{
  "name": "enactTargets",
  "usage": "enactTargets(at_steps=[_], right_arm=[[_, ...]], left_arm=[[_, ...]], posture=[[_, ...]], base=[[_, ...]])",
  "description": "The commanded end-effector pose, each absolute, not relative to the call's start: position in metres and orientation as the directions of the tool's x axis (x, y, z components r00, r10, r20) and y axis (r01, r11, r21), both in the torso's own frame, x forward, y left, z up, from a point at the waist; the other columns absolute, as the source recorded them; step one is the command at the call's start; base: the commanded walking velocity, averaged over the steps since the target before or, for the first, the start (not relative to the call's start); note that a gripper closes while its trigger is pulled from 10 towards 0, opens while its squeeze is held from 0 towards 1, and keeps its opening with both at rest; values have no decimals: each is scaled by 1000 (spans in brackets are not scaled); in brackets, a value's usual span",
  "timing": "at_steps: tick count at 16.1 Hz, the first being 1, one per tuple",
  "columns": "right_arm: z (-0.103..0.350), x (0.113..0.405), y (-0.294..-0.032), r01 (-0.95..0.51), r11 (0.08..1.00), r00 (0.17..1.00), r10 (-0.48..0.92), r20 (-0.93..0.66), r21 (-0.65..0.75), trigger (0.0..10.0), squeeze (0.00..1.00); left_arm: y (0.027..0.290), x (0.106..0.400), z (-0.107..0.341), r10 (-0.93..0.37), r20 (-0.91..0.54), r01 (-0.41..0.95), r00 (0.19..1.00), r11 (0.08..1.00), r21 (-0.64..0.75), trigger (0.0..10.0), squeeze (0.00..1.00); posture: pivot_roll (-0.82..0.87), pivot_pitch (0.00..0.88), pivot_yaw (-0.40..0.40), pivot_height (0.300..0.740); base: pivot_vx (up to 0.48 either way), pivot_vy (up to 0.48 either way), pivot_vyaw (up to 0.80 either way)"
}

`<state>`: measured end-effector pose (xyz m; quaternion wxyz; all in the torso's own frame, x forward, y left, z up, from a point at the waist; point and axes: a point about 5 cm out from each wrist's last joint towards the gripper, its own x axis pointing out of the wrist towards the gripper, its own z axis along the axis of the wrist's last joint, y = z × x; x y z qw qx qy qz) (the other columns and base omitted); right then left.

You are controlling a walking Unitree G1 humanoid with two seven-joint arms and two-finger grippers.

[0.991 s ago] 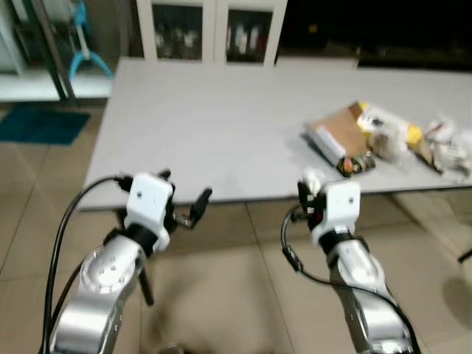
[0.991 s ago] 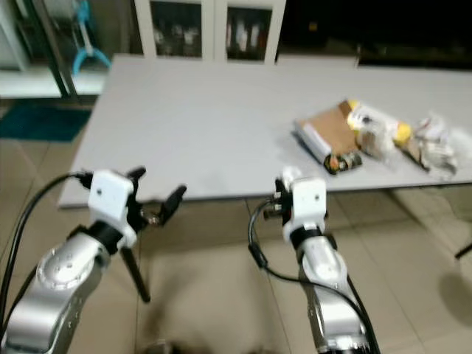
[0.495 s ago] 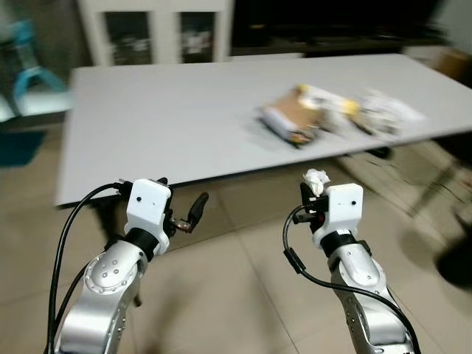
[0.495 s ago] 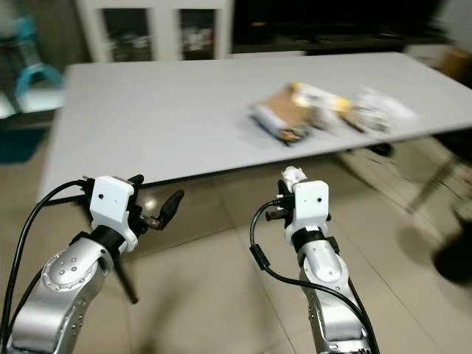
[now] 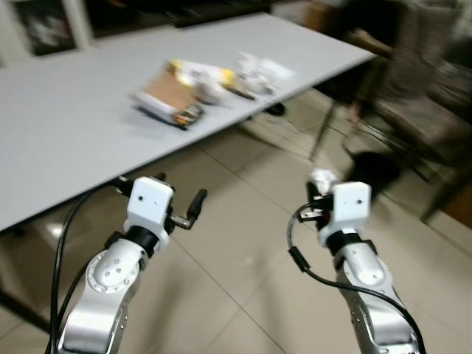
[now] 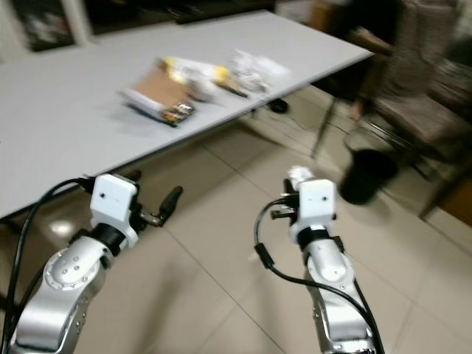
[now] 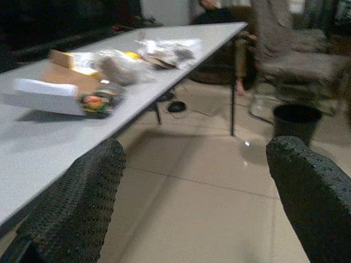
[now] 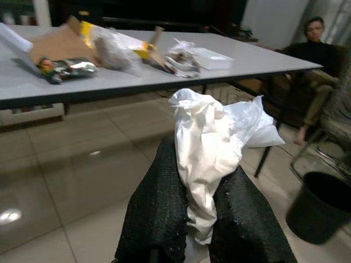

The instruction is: Picking trash to rubbish bin

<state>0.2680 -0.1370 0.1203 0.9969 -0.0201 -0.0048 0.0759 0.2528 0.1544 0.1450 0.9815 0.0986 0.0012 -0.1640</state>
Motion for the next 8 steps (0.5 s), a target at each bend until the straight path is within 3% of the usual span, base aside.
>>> enactTargets(at_steps=[1,8], right_arm=[[120,269,-142,-126,989,992,127,3,-71,10000,0],[118,267,-141,-134,988,991,134,-6,-75,10000,0]], left_arm=[[149,251,144,-350,-38,351,936,917,189,10000,0],[148,251,142,-364,-32,362,931,908,212,10000,0]], posture=[[1,29,-76,740],[-7,32,-71,740]], base=[[0,0,-800],[37,0,-800]])
